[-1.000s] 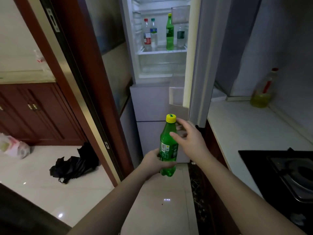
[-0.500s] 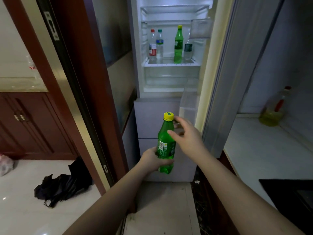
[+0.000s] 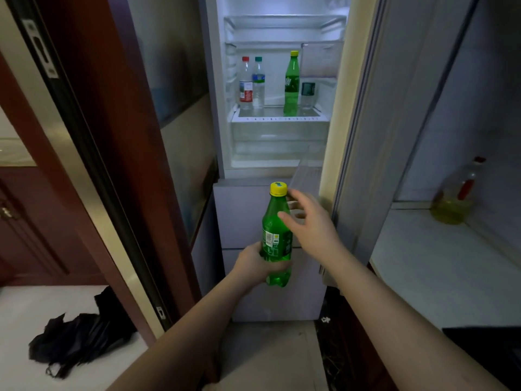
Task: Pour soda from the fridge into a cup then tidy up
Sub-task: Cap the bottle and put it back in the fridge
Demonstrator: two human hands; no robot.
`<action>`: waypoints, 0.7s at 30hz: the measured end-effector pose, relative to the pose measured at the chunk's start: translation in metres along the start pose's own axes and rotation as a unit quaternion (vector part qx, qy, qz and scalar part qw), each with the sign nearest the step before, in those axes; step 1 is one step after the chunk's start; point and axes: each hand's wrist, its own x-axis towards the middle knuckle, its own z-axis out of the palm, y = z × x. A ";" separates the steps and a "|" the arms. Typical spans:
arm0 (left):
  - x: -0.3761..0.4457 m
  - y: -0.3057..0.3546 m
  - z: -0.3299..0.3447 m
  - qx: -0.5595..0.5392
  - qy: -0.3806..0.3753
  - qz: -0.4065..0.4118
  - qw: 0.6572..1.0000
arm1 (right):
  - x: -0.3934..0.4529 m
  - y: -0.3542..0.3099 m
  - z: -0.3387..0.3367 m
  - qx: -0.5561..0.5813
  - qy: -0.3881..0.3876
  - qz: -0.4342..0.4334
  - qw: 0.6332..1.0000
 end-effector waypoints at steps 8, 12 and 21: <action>0.017 0.011 0.007 -0.020 0.004 0.000 1.000 | 0.014 0.000 0.004 0.009 0.004 -0.015 1.000; 0.018 0.012 0.008 0.004 0.008 0.004 1.000 | 0.011 0.004 -0.005 -0.015 0.010 -0.027 0.999; 0.020 0.025 0.021 0.058 -0.049 0.043 0.996 | -0.004 0.025 -0.030 -0.005 0.089 -0.013 0.996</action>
